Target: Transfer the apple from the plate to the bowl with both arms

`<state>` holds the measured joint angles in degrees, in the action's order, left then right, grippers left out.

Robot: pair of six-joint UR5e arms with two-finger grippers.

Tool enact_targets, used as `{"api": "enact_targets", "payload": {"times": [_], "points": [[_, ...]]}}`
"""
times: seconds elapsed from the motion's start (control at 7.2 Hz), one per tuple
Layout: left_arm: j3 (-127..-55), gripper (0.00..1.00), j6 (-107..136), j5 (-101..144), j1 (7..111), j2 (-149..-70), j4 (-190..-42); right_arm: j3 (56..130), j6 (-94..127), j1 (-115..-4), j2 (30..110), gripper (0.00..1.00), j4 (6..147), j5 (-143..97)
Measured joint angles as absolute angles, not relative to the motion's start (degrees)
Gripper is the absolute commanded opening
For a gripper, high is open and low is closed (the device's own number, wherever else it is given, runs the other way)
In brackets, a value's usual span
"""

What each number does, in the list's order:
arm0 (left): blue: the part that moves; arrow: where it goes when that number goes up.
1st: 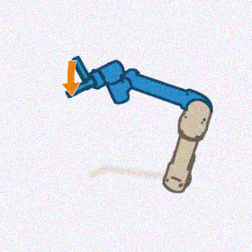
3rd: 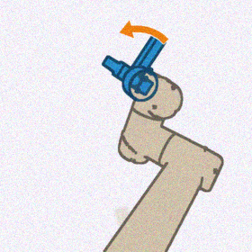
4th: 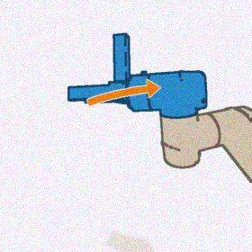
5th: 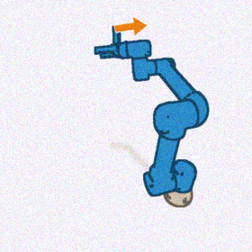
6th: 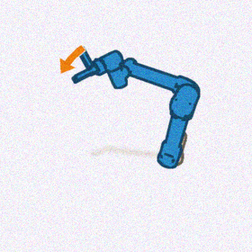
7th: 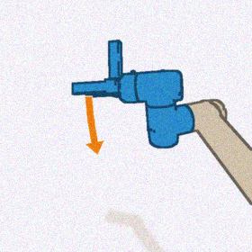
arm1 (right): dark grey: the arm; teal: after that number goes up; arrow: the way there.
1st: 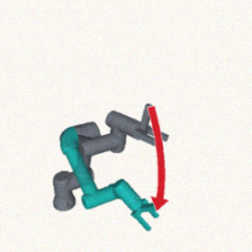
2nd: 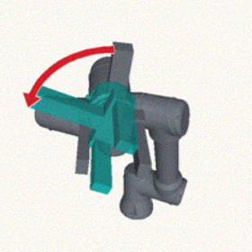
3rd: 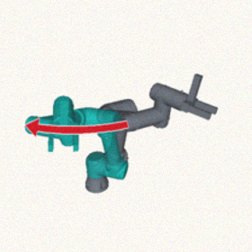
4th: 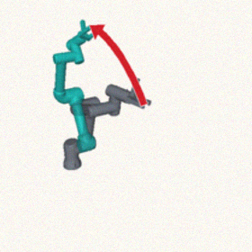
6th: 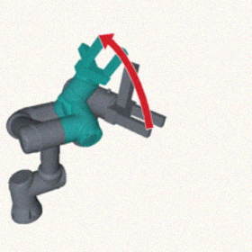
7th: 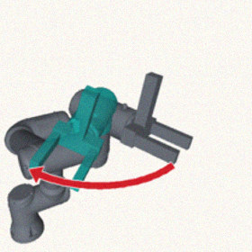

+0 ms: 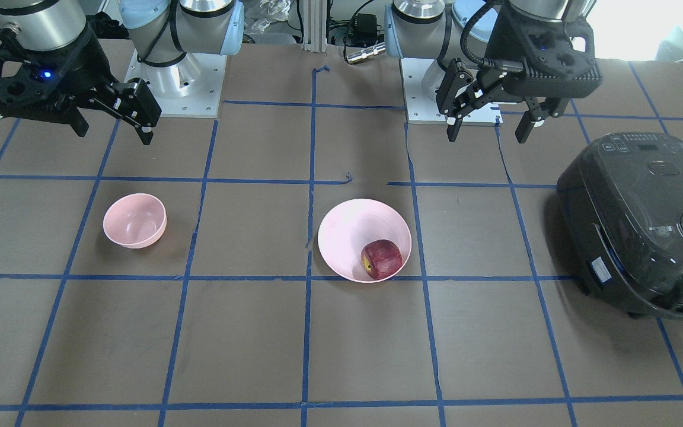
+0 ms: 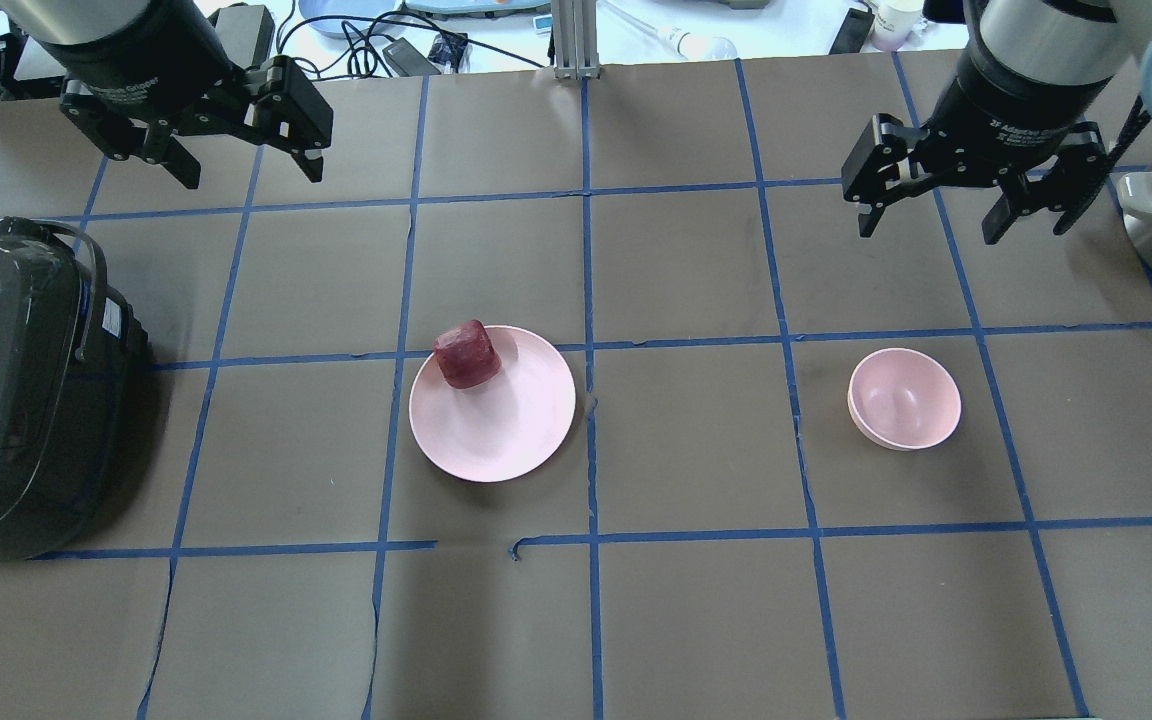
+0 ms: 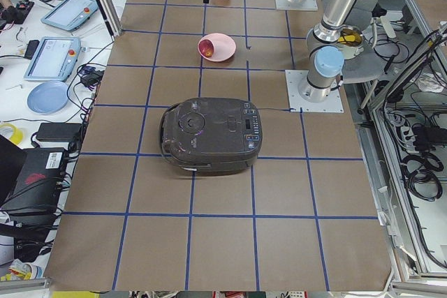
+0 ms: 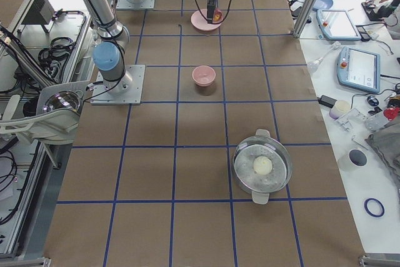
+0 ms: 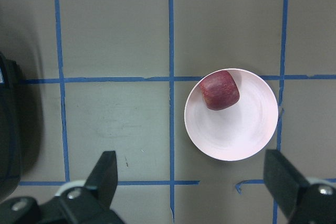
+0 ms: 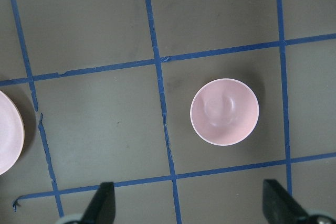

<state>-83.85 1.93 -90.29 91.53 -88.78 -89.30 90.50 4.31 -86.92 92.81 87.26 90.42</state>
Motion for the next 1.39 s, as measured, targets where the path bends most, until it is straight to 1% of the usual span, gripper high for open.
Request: {"api": "enact_targets", "payload": {"times": [0.97, 1.39], "points": [[-84.0, 1.0, 1.8, -90.3, 91.5, -88.7, -89.3, 90.6, 4.3, -86.8, 92.3, 1.0, 87.7, 90.5], [-86.0, 1.0, 2.3, -90.2, 92.1, -89.2, -88.3, 90.8, 4.0, -86.5, 91.0, 1.0, 87.8, 90.7]]}}
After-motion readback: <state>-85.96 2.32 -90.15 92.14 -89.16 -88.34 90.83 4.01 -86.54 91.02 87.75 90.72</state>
